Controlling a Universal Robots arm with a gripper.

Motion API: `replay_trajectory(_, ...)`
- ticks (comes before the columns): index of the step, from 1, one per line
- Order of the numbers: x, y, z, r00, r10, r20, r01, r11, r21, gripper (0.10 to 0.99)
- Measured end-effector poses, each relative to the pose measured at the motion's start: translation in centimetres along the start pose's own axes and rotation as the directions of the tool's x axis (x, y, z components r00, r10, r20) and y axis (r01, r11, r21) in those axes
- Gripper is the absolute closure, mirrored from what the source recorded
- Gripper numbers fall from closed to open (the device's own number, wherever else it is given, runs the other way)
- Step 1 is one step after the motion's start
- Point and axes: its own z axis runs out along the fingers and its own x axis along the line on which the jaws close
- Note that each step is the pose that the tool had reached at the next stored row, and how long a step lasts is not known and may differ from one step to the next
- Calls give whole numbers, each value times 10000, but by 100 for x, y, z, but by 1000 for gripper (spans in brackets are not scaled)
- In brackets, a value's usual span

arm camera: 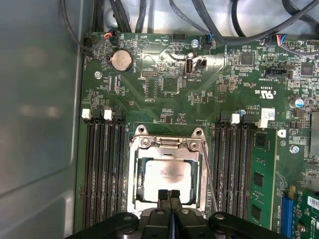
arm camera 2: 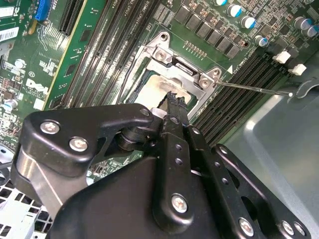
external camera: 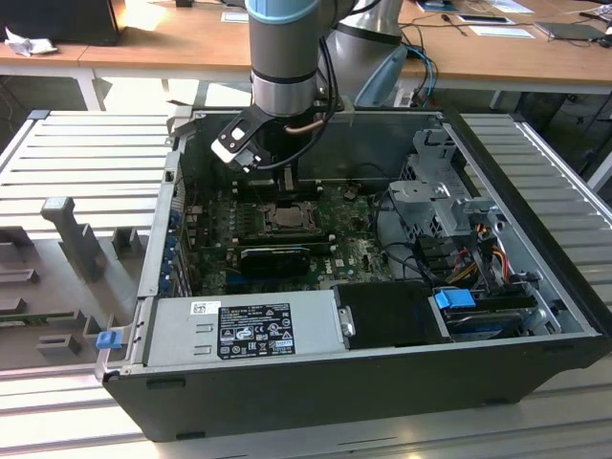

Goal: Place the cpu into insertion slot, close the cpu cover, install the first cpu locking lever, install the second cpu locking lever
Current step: 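Install the first cpu locking lever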

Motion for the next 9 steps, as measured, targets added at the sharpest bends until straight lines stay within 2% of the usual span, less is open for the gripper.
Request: replay_trajectory(9, 1, 1, -32, 10000, 0, -2, 0, 10000, 0, 980)
